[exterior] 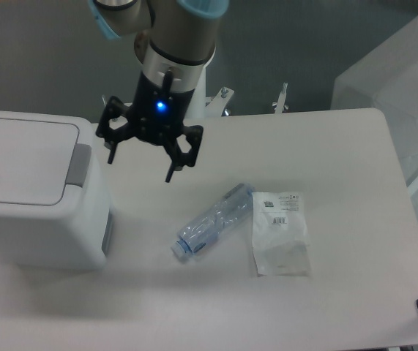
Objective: Open the trash can
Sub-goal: 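Move the gripper across the table toward the white trash can lid, then push the gripper against the lid edge to flip the lid open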
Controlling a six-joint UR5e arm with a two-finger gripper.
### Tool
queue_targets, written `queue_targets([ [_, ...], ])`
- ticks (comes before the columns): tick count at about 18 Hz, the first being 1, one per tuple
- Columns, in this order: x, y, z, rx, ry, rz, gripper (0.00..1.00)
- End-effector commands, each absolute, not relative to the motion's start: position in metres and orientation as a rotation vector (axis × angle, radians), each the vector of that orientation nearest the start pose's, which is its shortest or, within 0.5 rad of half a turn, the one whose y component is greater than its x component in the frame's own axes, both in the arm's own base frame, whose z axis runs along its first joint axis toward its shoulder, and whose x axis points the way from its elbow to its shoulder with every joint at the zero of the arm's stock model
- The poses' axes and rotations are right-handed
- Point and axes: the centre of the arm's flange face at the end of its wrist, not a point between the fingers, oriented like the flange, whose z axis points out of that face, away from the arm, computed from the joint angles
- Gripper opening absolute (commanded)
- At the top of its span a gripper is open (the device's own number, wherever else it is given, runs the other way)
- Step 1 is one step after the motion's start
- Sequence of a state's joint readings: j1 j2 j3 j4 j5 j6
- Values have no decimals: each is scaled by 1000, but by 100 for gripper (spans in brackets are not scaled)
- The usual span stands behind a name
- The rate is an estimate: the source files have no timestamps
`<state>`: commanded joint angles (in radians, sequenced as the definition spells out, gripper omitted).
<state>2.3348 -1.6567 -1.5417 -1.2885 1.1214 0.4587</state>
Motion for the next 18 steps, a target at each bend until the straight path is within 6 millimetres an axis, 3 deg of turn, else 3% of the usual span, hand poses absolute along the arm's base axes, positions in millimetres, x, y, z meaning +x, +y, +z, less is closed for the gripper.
queue_targets([
  [6, -235, 524, 486, -2686, -308, -355, 100],
  [18, -238, 531, 468, -2693, -307, -361, 100],
])
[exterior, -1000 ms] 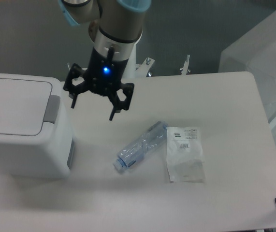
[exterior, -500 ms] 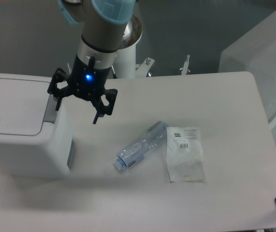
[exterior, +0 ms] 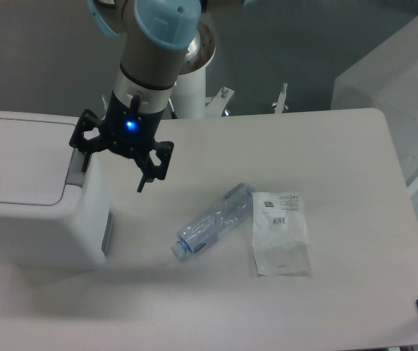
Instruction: Open the trash can
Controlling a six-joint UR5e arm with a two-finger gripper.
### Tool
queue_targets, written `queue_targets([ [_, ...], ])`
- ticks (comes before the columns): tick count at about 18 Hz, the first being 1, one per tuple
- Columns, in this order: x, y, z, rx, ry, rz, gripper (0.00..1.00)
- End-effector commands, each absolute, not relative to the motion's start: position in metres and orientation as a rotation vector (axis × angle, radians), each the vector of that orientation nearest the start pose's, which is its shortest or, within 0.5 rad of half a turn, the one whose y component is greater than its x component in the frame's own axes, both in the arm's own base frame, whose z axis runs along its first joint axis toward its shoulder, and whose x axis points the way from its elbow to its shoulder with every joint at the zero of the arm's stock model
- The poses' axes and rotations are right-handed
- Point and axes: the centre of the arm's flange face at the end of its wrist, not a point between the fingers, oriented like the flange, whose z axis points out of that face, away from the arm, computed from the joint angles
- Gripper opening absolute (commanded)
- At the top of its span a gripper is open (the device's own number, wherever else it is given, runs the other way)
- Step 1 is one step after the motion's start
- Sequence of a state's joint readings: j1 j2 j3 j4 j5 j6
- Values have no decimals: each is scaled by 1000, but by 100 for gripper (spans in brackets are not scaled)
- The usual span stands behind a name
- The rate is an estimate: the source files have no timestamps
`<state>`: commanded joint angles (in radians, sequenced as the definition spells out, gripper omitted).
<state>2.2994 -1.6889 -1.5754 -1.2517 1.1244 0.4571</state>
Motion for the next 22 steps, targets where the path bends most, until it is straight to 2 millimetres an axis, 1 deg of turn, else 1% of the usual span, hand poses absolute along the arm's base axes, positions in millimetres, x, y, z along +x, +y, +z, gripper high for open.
queue_targets([
  [6, -238, 531, 468, -2693, -307, -361, 100],
  [8, -238, 531, 475, -2682, -301, -350, 100],
  [10, -244, 530, 481, -2673, -294, -334, 100],
  [12, -262, 523, 486, -2648, -322, -295, 100],
  [16, -311, 505, 500, -2560, -372, -152, 100],
  [18, -331, 493, 498, -2567, -346, -73, 100],
  [20, -361, 475, 488, -2618, -291, 23, 100],
  [22, -381, 459, 486, -2652, -192, 100, 100],
])
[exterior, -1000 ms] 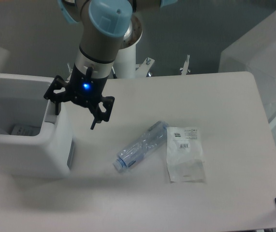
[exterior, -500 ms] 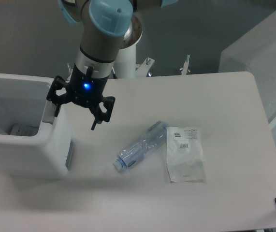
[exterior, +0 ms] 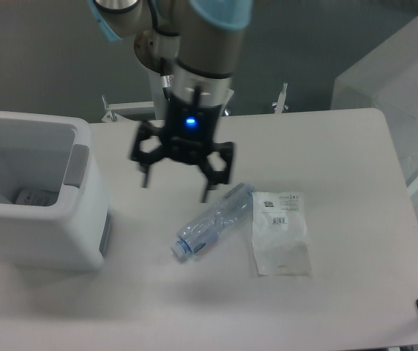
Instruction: Open the trash can
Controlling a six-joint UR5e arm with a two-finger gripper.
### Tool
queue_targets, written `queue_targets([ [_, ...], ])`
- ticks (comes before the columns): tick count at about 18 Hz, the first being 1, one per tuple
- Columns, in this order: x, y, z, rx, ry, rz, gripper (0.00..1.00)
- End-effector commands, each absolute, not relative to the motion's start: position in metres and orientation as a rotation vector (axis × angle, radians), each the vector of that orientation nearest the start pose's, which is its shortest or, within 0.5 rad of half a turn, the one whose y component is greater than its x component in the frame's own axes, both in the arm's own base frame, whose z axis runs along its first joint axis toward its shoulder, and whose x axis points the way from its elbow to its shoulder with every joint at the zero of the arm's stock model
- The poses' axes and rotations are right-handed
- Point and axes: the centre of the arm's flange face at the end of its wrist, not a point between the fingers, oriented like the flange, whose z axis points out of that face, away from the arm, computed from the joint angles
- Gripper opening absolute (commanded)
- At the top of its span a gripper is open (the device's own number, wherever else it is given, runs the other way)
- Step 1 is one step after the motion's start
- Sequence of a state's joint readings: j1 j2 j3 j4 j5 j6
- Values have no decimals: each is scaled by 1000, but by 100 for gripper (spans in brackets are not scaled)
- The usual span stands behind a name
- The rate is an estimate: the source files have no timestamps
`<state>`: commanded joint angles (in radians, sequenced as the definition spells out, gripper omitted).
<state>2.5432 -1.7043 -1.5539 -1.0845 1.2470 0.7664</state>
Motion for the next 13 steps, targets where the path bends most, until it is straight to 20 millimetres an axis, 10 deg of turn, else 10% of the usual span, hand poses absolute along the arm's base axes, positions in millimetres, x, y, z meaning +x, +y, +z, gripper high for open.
queue_targets([
  [7, -447, 415, 454, -2770, -231, 195, 100],
  [13, -501, 403, 415, -2992, 113, 206, 100],
])
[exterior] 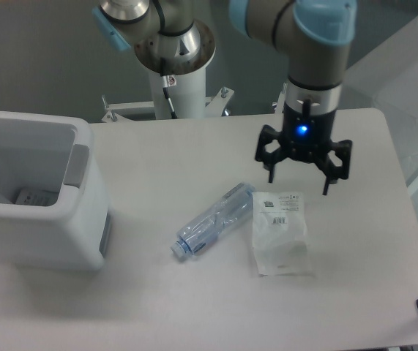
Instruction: Open the trash can
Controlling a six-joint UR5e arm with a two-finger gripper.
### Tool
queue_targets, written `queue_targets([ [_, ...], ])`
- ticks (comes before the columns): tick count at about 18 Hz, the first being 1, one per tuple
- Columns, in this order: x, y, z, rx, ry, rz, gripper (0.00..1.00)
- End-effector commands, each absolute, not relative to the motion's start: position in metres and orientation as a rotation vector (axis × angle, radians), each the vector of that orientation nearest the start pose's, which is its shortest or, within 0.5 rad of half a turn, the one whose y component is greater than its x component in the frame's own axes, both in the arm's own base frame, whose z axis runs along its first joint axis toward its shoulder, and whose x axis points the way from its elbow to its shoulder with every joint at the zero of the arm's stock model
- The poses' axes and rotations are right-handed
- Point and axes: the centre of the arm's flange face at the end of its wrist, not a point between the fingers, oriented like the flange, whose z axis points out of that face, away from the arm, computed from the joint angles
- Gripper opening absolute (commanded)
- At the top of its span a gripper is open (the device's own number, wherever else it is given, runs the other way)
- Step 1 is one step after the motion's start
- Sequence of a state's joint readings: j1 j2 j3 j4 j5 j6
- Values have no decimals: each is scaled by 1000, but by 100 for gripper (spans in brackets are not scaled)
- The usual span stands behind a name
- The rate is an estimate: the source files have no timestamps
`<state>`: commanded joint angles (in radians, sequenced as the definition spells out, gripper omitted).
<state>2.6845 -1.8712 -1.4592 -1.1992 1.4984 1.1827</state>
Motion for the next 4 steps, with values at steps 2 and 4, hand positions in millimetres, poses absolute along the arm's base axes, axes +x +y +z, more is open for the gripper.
queue_targets([
  [2, -517, 408, 415, -3043, 114, 163, 100],
  [4, -520, 411, 419, -3053, 123, 136, 100],
])
